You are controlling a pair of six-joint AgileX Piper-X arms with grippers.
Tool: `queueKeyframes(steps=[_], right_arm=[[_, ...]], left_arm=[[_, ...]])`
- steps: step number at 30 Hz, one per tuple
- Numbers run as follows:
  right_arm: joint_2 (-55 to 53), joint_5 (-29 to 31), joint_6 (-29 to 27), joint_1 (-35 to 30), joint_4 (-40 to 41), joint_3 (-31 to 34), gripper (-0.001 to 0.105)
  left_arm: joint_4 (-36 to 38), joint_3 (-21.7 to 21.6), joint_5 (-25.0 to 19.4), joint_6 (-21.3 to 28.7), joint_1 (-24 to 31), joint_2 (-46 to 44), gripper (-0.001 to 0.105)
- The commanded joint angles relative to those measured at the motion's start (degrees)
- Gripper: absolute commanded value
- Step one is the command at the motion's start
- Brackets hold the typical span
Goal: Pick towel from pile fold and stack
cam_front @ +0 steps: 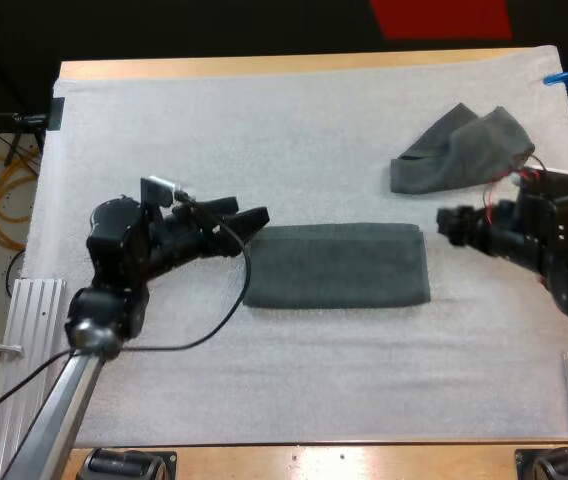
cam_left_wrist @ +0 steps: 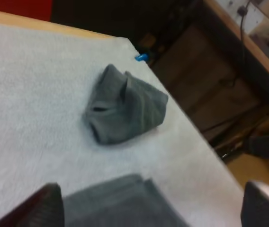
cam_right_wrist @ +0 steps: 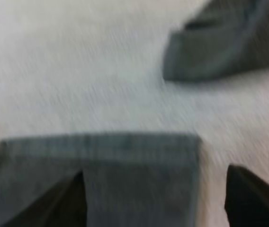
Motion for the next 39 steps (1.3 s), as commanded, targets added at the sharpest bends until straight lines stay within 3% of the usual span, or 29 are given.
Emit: queueKeyframes(steps=[1,5,11,18,21,31,39], right_arm=[[-1.36,0.63,-1.23,-0.22,4.66,-0.65,0.061],[-5.08,2.79,-1.23,-0.22,11.52,-0.7,0.061],[-9.16,5.97,-2.06,0.59,18.9,-0.7,0.061],[-5.17,8.96,-2.6,0.81,13.34,-0.7,0.061],[0.54,6.96,-2.42,0.81,9.28,-0.7,0.061],[22.75,-8.06,-1.19,0.81,-1.08,-0.7,0.061],[30.56,-17.76,4.73,0.81,-7.97,-0.7,0.061]], left_arm=[[2.99,-0.49,-1.52,1.57,-0.02,-1.83,0.073],[15.41,-0.49,-6.53,7.45,-0.02,-8.22,0.073],[30.85,-0.49,-10.41,11.48,-0.02,-17.04,0.073],[33.81,-0.49,-12.23,12.6,-0.02,-19.3,0.073],[34.84,-0.49,-12.62,12.75,-0.02,-19.3,0.073],[43.48,-0.49,-12.69,15.98,-0.02,-19.3,0.073],[44.32,-0.49,-12.69,16.72,-0.02,-19.3,0.073]])
